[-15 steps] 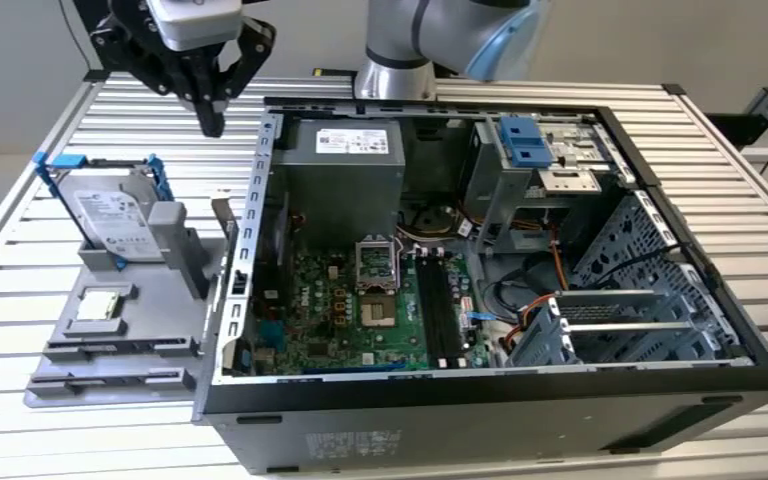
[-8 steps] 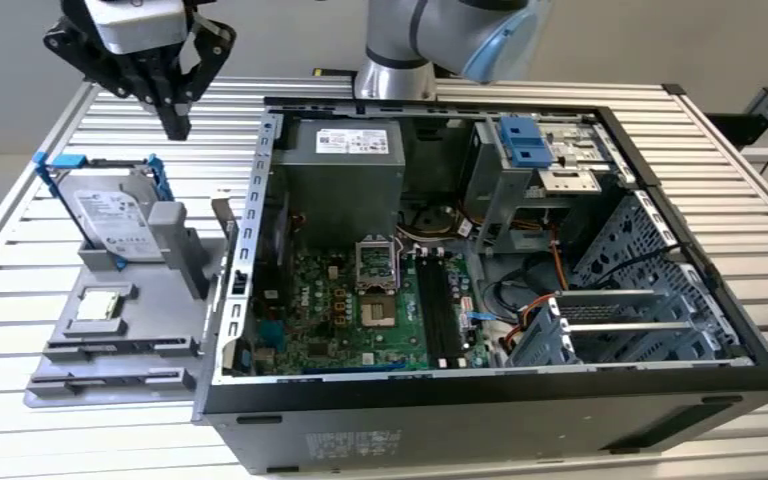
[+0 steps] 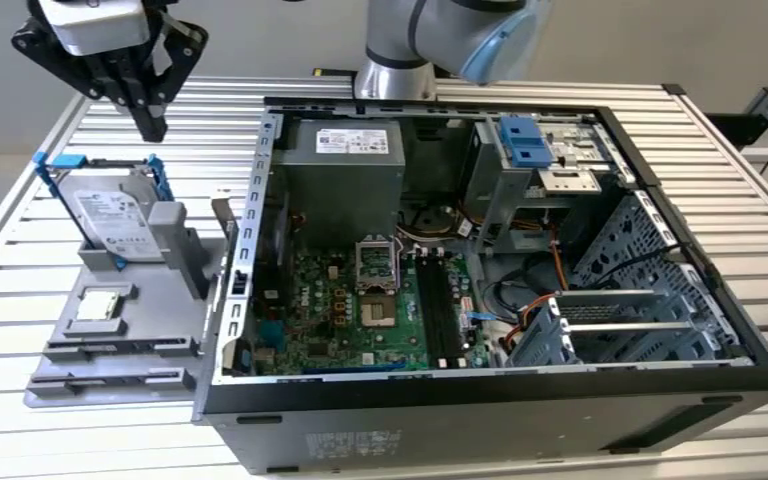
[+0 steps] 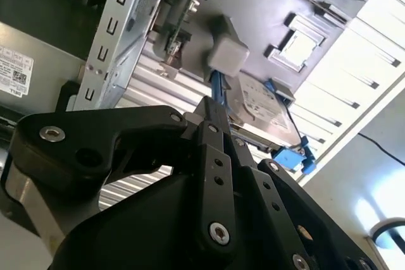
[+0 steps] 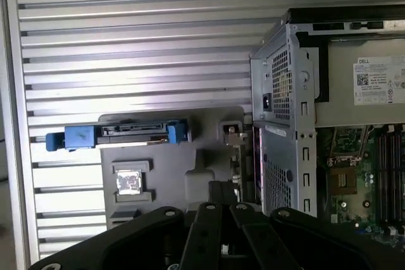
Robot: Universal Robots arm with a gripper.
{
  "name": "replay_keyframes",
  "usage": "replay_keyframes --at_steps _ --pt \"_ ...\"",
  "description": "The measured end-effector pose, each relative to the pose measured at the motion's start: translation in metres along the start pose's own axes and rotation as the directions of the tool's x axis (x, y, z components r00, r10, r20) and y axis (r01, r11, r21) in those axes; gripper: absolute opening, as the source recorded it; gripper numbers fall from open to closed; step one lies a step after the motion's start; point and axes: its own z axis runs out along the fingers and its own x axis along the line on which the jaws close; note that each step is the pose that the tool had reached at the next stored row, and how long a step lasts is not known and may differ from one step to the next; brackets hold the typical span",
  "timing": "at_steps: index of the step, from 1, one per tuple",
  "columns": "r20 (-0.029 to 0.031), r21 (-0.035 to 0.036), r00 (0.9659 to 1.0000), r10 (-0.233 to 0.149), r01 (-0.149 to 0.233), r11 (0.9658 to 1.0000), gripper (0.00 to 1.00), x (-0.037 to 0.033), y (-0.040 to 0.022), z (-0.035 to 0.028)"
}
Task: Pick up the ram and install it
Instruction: 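Reach for the ram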
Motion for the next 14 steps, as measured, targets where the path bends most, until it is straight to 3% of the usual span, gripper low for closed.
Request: replay_keyframes --at_steps 5,7,8,14 --pt "0.0 -0.0002 1.0 0.0 0.0 1.0 0.0 0.0197 -0.0035 -0.0002" --pt "0.0 -0.0003 1.0 -0.001 0.001 1.0 0.0 0.029 -0.0046 -0.0002" --pt "0.0 -0.0003 1.0 -0.001 0.001 1.0 0.0 0.0379 -0.0056 -0.0002" --pt "-0.0001 -0.0003 1.0 -0.003 0.003 1.0 0.0 0.0636 -0.0079 -0.0001"
